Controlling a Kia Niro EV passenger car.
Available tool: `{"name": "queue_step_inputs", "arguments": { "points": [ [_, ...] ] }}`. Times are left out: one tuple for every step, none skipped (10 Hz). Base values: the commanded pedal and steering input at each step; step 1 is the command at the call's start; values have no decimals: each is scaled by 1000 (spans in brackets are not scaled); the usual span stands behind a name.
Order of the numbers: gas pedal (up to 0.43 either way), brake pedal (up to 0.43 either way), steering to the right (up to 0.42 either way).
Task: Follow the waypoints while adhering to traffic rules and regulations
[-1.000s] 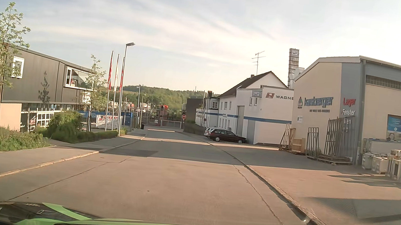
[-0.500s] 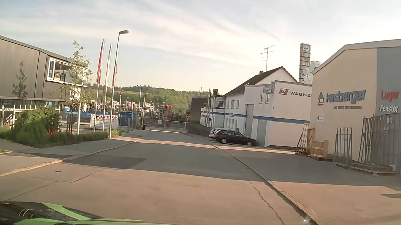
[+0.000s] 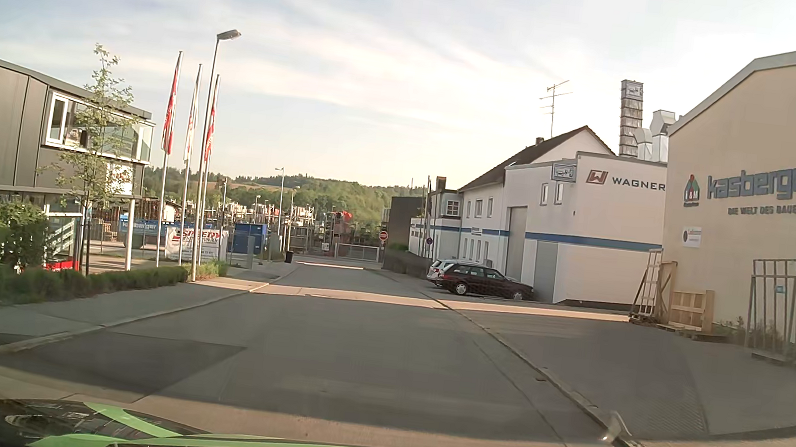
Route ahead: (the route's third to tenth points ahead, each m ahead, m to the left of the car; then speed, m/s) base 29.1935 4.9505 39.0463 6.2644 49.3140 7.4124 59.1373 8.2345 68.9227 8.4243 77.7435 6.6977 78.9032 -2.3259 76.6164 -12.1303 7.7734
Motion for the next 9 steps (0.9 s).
{"name": "queue_step_inputs", "arguments": {
  "points": [
    [0,0,-27],
    [0,6,-27],
    [0,18,-27],
    [0,49,-27],
    [0,61,-27],
    [0,67,-27],
    [0,73,-27],
    [0,73,-27],
    [0,73,-27]
  ]
}}
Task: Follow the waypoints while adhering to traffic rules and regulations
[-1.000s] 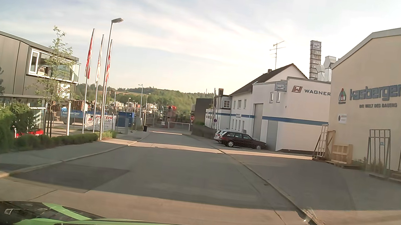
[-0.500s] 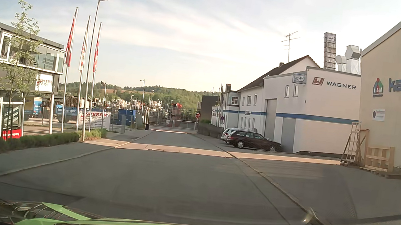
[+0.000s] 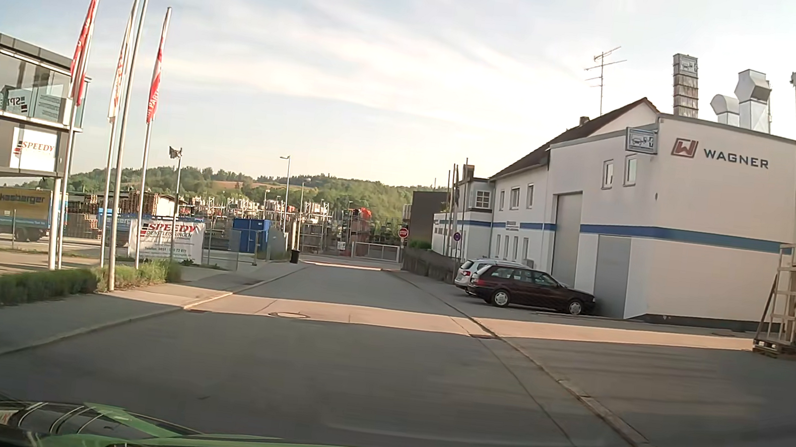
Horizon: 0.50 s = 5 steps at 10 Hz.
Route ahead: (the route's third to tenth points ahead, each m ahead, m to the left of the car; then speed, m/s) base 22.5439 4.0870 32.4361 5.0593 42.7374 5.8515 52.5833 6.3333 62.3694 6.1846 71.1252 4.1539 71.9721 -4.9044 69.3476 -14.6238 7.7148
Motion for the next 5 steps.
{"name": "queue_step_inputs", "arguments": {
  "points": [
    [0,73,-27],
    [0,67,-27],
    [0,73,-26],
    [0,73,-25],
    [0,73,-25]
  ]
}}
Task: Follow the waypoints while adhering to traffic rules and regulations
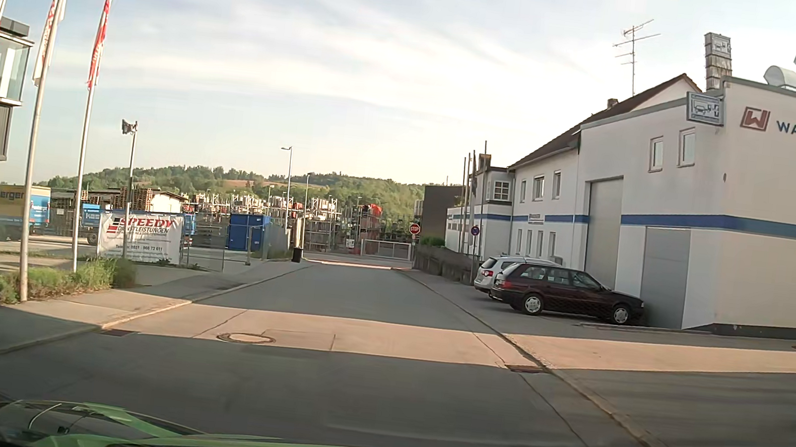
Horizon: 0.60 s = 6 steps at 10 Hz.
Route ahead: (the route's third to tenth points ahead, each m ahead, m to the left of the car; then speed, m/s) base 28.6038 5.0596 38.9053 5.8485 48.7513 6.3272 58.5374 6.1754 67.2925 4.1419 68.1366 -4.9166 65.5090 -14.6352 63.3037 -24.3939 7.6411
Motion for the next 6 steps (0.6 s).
{"name": "queue_step_inputs", "arguments": {
  "points": [
    [0,73,-24],
    [0,73,-23],
    [0,73,-22],
    [0,73,-22],
    [0,67,-22],
    [0,73,-22]
  ]
}}
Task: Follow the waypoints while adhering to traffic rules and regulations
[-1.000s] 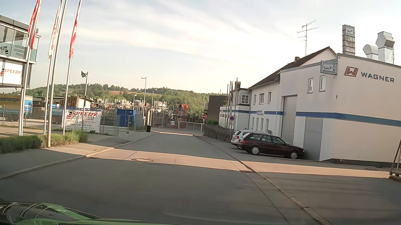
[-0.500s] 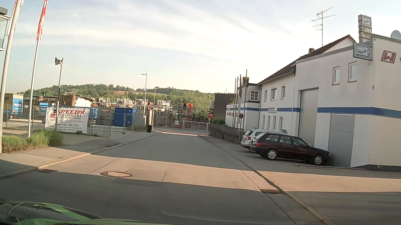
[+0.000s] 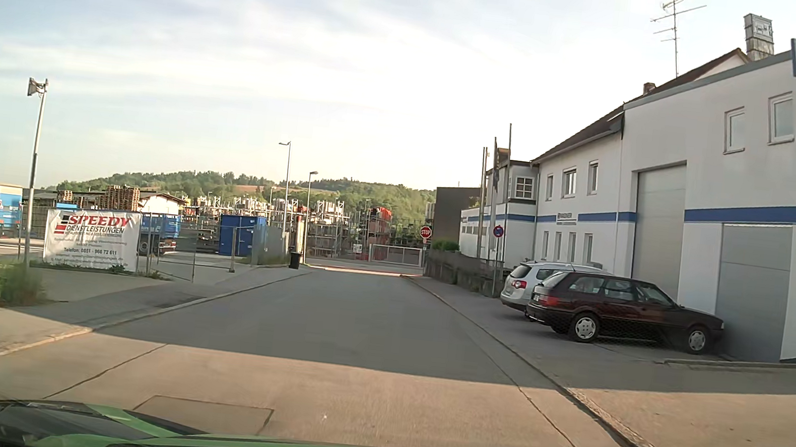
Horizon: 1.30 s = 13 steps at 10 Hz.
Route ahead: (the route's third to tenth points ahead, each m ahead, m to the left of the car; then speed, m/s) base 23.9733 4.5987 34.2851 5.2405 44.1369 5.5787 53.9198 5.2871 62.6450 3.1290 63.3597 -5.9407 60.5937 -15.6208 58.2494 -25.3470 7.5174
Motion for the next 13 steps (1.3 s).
{"name": "queue_step_inputs", "arguments": {
  "points": [
    [0,73,-20],
    [0,67,-20],
    [0,67,-20],
    [0,67,-22],
    [0,67,-25],
    [0,67,-30],
    [0,73,-31],
    [0,67,-30],
    [0,73,-29],
    [0,73,-28],
    [0,73,-27],
    [0,79,-25],
    [0,91,-21]
  ]
}}
